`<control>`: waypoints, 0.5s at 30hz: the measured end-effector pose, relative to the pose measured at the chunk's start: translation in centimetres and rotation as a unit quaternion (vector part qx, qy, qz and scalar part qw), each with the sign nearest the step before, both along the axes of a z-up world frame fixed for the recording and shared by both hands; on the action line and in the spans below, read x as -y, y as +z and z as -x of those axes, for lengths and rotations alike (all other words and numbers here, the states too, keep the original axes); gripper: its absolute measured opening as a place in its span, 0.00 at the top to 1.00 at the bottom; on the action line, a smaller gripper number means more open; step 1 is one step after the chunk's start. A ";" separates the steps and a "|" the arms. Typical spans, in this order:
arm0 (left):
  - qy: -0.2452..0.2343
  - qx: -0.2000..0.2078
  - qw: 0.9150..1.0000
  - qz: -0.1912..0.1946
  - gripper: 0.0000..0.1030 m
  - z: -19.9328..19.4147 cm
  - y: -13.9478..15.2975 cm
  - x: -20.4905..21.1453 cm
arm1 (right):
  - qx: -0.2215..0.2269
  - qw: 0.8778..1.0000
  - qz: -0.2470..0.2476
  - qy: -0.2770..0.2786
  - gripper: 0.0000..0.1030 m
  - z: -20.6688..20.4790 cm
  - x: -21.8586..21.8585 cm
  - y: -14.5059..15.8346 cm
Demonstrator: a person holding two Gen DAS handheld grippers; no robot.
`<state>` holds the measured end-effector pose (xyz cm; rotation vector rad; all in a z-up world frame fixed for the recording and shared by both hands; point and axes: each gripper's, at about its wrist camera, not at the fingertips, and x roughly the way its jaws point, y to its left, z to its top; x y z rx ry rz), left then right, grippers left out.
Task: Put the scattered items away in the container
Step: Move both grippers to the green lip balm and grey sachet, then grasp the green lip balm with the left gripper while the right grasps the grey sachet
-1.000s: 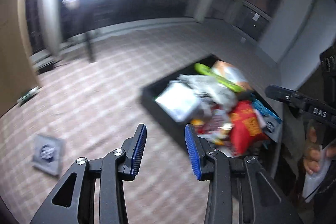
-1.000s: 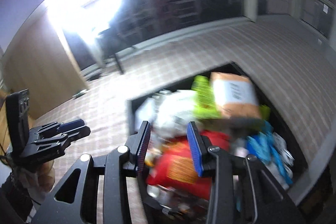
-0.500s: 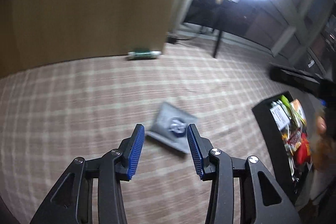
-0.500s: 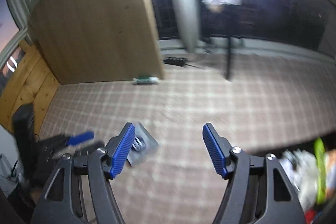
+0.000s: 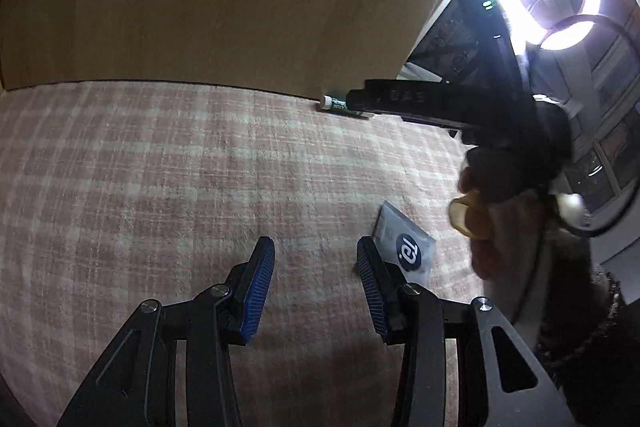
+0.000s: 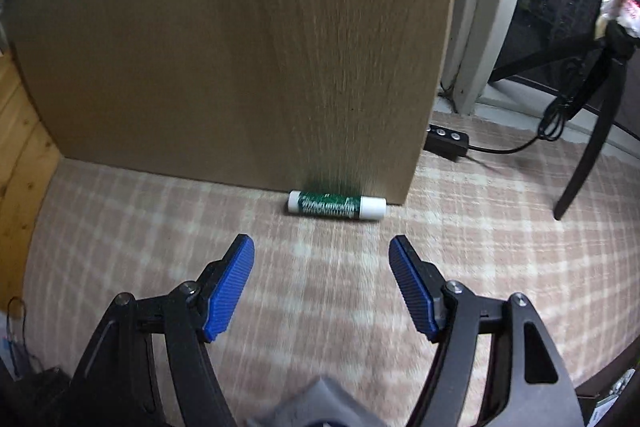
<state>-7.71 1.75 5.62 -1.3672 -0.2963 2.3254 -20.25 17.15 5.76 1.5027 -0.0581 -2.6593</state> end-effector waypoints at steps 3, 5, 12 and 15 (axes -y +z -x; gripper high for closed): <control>-0.002 0.002 1.000 -0.006 0.60 0.5 -0.4 0.0 | 0.005 1.000 0.001 -0.007 0.33 1.2 0.2 -0.6; -0.003 0.005 1.000 -0.013 0.60 0.7 -0.6 0.0 | 0.003 1.000 -0.012 -0.014 0.33 1.9 0.5 -1.1; -0.008 0.005 1.000 -0.018 0.60 1.2 -1.0 -0.2 | 0.011 0.999 -0.018 -0.035 0.33 3.8 0.4 -2.5; -0.004 0.009 1.000 -0.022 0.60 1.4 -1.2 0.1 | 0.007 0.999 -0.025 -0.034 0.26 4.2 0.7 -2.8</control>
